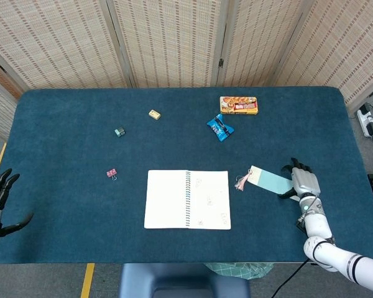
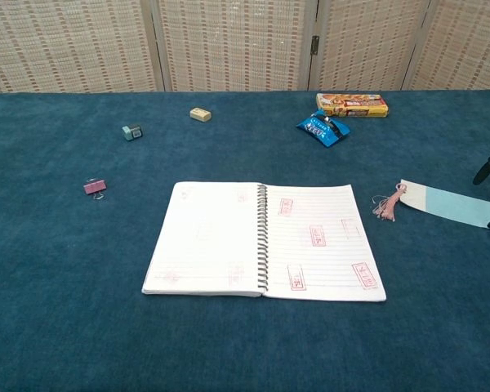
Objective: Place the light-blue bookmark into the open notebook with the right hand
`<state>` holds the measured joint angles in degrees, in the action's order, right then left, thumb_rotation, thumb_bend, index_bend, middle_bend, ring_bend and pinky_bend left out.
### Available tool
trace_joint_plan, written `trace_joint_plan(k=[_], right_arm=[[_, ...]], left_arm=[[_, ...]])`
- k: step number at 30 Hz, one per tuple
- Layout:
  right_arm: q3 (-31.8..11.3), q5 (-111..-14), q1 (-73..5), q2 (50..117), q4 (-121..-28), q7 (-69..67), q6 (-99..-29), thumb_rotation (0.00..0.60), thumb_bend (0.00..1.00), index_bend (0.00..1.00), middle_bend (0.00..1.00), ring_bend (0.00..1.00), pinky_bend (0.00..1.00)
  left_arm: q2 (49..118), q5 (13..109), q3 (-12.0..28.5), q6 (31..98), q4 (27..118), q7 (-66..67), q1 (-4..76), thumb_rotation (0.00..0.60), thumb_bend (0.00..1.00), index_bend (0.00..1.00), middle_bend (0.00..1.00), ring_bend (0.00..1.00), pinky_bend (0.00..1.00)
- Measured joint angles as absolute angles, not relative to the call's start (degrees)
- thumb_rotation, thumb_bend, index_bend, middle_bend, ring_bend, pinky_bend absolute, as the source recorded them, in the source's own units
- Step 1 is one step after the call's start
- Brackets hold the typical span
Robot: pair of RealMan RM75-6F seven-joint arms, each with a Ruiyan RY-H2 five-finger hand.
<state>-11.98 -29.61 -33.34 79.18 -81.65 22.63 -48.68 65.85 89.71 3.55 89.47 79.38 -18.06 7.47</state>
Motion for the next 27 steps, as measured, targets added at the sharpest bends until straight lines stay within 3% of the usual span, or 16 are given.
trace_joint_plan(k=[19,27], right_arm=[[-10.02,-27.66,-35.62,81.79,-78.33,22.05,-47.82,0.6,0.17,0.35,0.0,0.0,0.0],[-9.75,-27.84,-35.75,82.47,-77.33,21.35,-48.06,0.6,0.21,0.42,0.0,0.0,0.0]], left_arm=[[65.72,89.81,3.49,90.05,79.3,-18.4,7.15,0.6,0.28,0.11,0.0,0.0,0.0],[65.69,89.78,3.43,90.07,79.17,-18.51,7.06,0.6,0.28,0.11,0.0,0.0,0.0]])
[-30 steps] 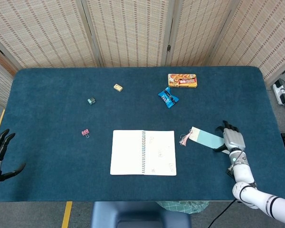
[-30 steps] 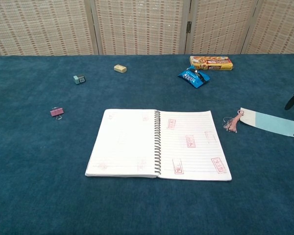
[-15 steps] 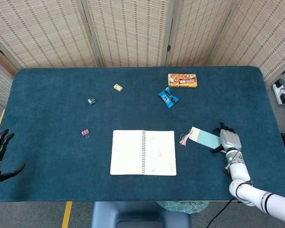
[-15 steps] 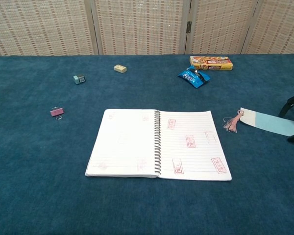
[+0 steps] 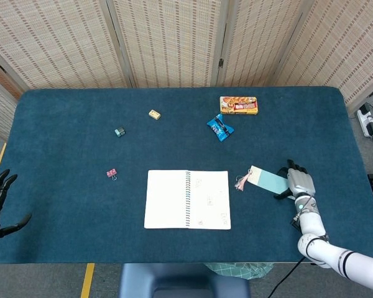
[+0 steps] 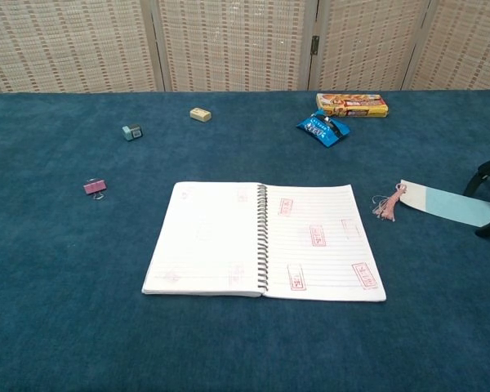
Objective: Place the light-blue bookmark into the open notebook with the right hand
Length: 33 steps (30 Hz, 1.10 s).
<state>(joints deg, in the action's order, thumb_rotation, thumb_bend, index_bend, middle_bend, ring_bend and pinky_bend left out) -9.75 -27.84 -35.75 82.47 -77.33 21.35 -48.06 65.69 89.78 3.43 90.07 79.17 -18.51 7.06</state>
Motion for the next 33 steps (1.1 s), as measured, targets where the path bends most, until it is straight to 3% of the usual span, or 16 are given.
trace_joint_plan(k=[33], right_arm=[[-10.45,-32.63,-34.95,82.81,-75.73,16.82,-48.54,0.6,0.3,0.51,0.06,0.0,0.0]], left_arm=[[65.92,89.48,3.49,89.78,78.71,-18.26,7.05,0.6,0.28,0.11,0.0,0.0,0.0]])
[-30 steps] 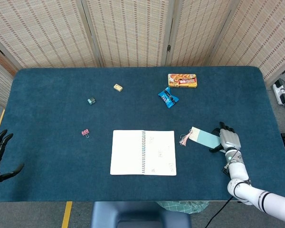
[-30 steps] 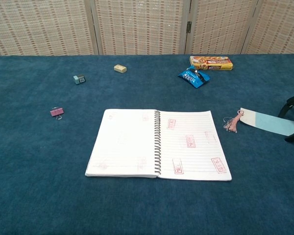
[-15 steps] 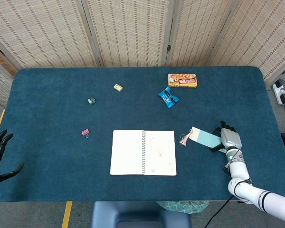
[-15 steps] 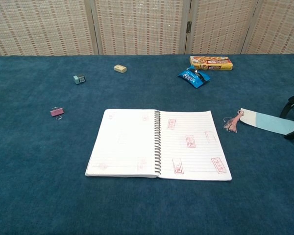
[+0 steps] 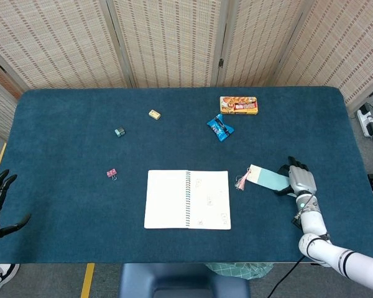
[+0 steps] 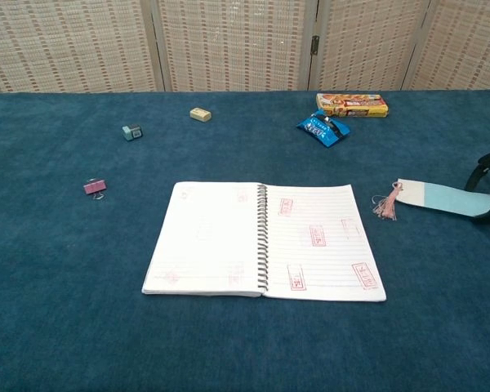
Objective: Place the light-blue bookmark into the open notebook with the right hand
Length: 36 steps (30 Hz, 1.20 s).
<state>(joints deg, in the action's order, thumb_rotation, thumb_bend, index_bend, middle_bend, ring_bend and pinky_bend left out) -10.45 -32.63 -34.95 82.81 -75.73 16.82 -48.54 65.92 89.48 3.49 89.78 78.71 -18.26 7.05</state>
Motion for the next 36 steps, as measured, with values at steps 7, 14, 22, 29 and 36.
trace_joint_plan(k=[7,14,22,29,36], right_arm=[[-10.11,-45.09,-33.16,82.64,-75.92,11.8,-51.39,0.6,0.3,0.52,0.07,0.0,0.0],[-8.96,-58.92,-31.83,82.8,-74.8,5.8,-54.68,0.6,0.29,0.52,0.07,0.0,0.0],[-5.93,-75.01,-32.75,84.3,-70.98,1.6,-58.34,0.6,0.29,0.52,0.07,0.0,0.0],[-4.58,-83.74,-35.46,85.17,-73.01,2.66,-60.7,0.6,0.29,0.52,0.07,0.0,0.0],[-3.86,-85.1,-36.82,84.31,-85.79,6.21,-59.91,0.6,0.29,0.51,0.07,0.0,0.0]], left_arm=[[66.06,89.51,3.45,89.68,78.77,-17.59,7.1,0.6,0.28,0.11,0.0,0.0,0.0],[66.3,89.49,3.37,89.34,78.93,-16.45,7.2,0.6,0.28,0.11,0.0,0.0,0.0],[66.53,88.96,3.49,88.82,78.91,-16.11,7.37,0.6,0.28,0.11,0.0,0.0,0.0],[66.84,88.93,3.54,88.9,79.03,-15.19,7.32,0.6,0.28,0.11,0.0,0.0,0.0],[67.14,88.6,3.35,87.89,79.11,-14.09,7.55,0.6,0.27,0.11,0.0,0.0,0.0]])
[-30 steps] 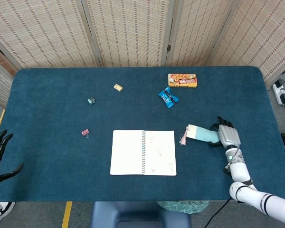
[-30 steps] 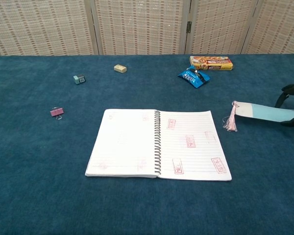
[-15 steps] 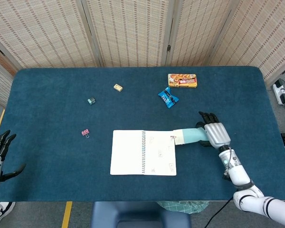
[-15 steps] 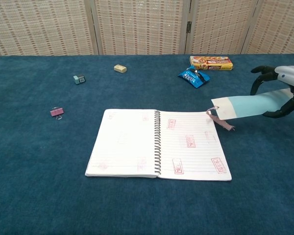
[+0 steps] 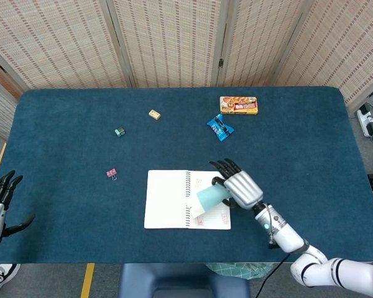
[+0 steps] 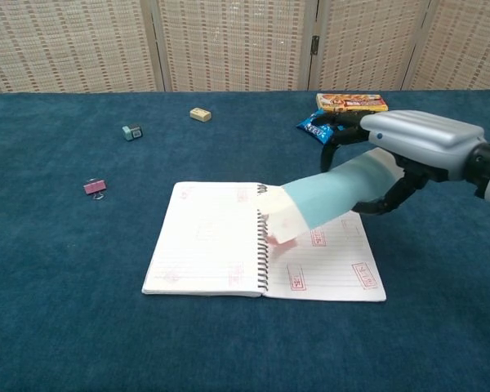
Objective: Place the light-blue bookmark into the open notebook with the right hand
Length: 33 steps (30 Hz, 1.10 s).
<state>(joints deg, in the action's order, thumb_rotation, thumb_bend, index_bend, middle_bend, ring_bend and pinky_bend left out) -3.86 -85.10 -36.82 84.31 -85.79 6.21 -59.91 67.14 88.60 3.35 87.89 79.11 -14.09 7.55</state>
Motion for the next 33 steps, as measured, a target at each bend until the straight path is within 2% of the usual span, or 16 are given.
trace_joint_plan(k=[8,15,23,33], right_arm=[[-1.86,-86.3,-37.77,83.11,-98.66,6.91,-56.91,0.6,0.29,0.51,0.07,0.0,0.0],[0.71,-86.49,-37.48,81.01,-99.85,11.83,-55.33,0.6,0.29,0.52,0.07,0.01,0.0],[1.74,-90.82,-38.69,79.34,-93.71,12.22,-54.49,0.6,0.28,0.54,0.09,0.04,0.01],[3.86,-104.77,-44.72,80.95,-76.7,0.9,-56.57,0.6,0.27,0.54,0.1,0.06,0.08]], left_arm=[[67.15,88.85,3.27,88.54,79.48,-13.79,7.26,0.6,0.27,0.11,0.0,0.0,0.0],[67.25,88.55,3.48,88.68,79.39,-13.35,7.15,0.6,0.28,0.11,0.0,0.0,0.0],[68.13,87.61,3.66,87.26,79.11,-11.3,7.59,0.6,0.27,0.11,0.0,0.0,0.0],[69.27,85.41,4.4,85.36,78.51,-10.01,8.16,0.6,0.25,0.11,0.0,0.0,0.0]])
